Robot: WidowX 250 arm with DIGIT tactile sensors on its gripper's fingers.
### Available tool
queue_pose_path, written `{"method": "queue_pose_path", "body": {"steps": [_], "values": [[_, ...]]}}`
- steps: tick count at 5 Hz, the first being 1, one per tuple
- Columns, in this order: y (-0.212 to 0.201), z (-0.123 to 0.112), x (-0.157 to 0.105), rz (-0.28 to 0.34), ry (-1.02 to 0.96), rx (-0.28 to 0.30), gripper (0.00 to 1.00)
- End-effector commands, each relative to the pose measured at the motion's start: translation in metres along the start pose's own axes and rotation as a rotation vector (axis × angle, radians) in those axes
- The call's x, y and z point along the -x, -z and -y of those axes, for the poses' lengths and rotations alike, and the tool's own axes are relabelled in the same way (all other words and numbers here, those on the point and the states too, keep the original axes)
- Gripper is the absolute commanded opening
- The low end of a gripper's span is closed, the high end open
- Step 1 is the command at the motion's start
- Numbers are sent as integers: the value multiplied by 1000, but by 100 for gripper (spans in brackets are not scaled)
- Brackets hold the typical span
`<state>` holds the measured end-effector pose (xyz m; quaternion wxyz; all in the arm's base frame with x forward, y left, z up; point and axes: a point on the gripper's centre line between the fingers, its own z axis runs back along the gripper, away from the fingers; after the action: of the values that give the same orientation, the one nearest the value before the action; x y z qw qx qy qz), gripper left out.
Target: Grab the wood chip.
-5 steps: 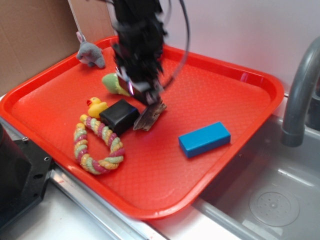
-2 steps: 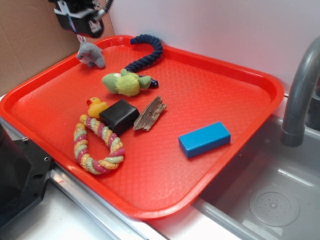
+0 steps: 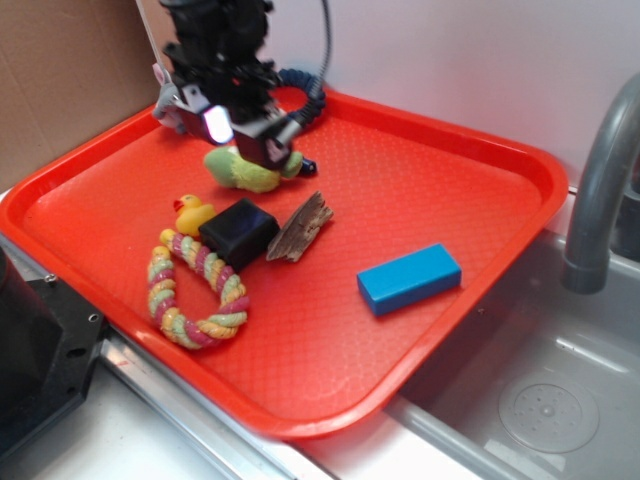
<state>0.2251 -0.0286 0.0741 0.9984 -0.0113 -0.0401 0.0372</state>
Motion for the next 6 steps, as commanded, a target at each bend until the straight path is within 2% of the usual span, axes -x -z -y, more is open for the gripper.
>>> {"method": "queue_pose_path", "body": {"steps": [1, 2, 4, 5, 6], "values": [[32, 11, -9, 40, -30, 51, 100], [40, 24, -7, 21, 1, 67, 100], [60, 32, 3, -27, 25, 50, 100], [62, 32, 3, -32, 31, 46, 0], [62, 32, 5, -37, 32, 39, 0]]}}
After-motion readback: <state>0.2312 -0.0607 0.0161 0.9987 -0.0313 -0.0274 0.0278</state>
